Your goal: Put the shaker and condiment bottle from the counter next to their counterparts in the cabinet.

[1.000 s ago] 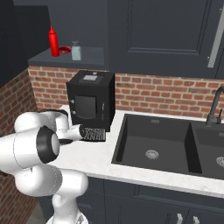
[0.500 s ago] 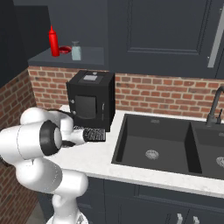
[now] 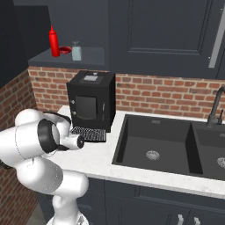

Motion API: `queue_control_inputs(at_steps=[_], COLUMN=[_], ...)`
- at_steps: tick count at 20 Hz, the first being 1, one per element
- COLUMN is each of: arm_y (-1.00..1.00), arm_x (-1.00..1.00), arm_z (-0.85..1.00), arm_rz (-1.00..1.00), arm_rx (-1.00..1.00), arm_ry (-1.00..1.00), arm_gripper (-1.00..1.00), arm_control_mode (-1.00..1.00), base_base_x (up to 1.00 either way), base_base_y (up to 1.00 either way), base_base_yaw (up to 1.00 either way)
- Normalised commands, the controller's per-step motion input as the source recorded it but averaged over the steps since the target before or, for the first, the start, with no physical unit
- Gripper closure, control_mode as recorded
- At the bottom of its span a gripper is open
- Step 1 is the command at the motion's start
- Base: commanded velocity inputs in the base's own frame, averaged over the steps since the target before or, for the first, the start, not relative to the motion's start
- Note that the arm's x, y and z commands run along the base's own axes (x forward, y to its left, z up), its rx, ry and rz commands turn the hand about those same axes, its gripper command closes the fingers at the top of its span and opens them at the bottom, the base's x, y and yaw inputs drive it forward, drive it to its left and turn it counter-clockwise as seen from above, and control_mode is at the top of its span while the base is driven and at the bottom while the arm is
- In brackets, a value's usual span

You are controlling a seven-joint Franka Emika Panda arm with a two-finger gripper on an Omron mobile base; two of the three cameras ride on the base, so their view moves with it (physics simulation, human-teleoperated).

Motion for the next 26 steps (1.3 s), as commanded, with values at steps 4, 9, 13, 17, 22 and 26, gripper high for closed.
queue_control_inputs(at_steps=[4, 9, 13, 17, 22, 26], arm_y=[0.28, 0.26, 0.15, 0.10, 0.06, 0.00], arm_x=[0.00, 0.00, 0.03, 0.14, 0.13, 0.00], arm_z=[-0.08, -0.08, -0.05, 0.00, 0.31, 0.91], arm_rz=[-0.14, -0.12, -0.07, -0.07, -0.18, -0.30], arm_rx=[0.01, 0.00, 0.00, 0.00, 0.00, 0.01], arm_ry=[0.00, 0.00, 0.00, 0.11, 0.16, 0.17], arm_gripper=[-1.00, 1.00, 1.00, 1.00, 1.00, 1.00], arm_control_mode=[-1.00, -1.00, -1.00, -1.00, -1.00, -1.00], base_base_x=[0.00, 0.00, 0.00, 0.00, 0.00, 0.00], base_base_y=[0.00, 0.00, 0.00, 0.00, 0.00, 0.00], base_base_yaw=[0.00, 0.00, 0.00, 0.00, 0.00, 0.00])
